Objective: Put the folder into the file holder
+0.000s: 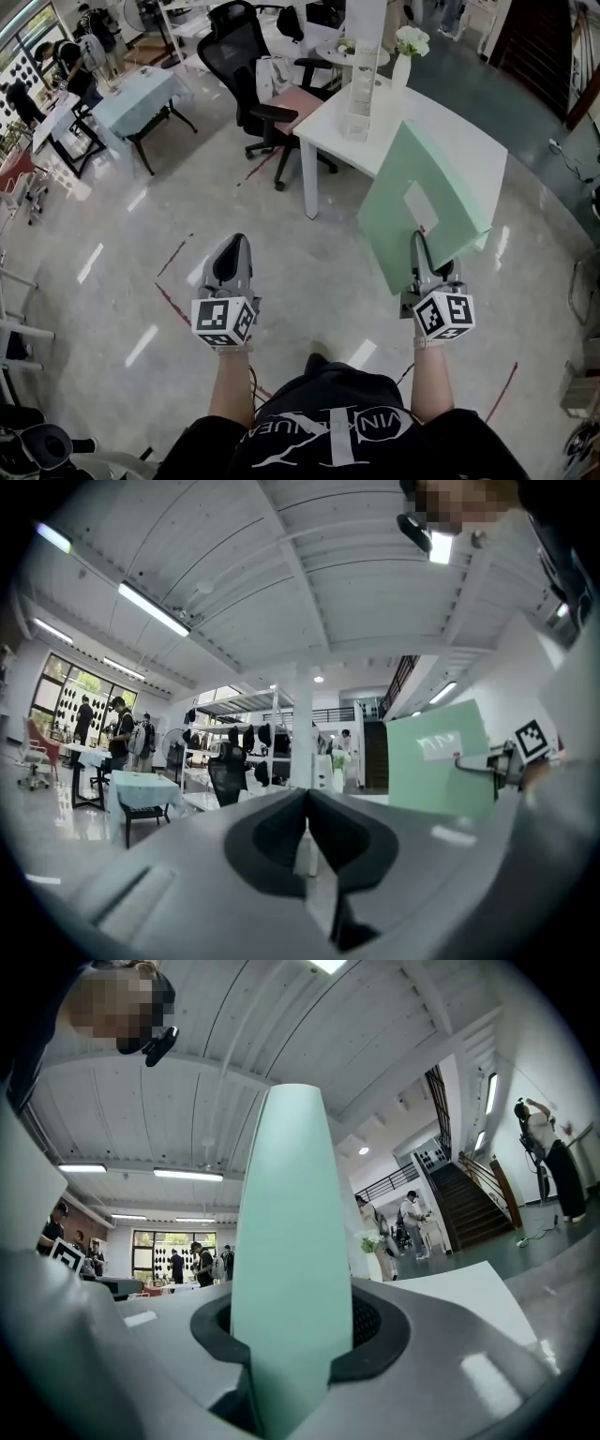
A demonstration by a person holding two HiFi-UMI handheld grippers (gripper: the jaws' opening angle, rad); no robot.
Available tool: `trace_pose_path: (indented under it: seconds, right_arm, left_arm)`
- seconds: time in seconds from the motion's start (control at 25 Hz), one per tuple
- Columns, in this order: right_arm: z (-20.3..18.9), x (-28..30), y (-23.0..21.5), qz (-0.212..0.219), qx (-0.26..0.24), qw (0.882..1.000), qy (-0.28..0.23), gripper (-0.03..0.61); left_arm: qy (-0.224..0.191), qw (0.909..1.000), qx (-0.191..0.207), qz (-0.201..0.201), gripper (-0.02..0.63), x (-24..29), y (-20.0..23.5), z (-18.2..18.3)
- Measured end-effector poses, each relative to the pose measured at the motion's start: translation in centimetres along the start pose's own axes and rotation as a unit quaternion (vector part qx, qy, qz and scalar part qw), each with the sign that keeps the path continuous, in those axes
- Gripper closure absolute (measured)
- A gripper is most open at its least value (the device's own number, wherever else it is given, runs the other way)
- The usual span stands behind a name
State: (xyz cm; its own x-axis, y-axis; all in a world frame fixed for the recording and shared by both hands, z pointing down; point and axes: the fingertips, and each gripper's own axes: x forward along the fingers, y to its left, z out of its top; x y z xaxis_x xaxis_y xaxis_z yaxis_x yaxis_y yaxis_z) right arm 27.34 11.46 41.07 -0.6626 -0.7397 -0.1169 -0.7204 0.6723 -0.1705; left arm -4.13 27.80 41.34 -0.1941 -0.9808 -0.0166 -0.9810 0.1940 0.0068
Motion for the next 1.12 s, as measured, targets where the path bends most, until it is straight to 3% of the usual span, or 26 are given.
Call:
trace_pose_path:
  seconds: [0.6, 1.12]
  right_arm:
    - [0.2, 8.2, -1.6, -0.032, -0.011, 0.999, 0.001, 0.402]
    - [1.4, 22.9, -3.2, -0.104, -0.013, 0.994, -0.019, 0.402]
  left_arm:
    - [0.004, 0.9988, -0.015, -0.047, 0.614, 11.6, 2.7, -0.4]
    - [-0.002, 0.9879, -0.012, -0.155, 0.614, 33.5, 6.4, 2.3]
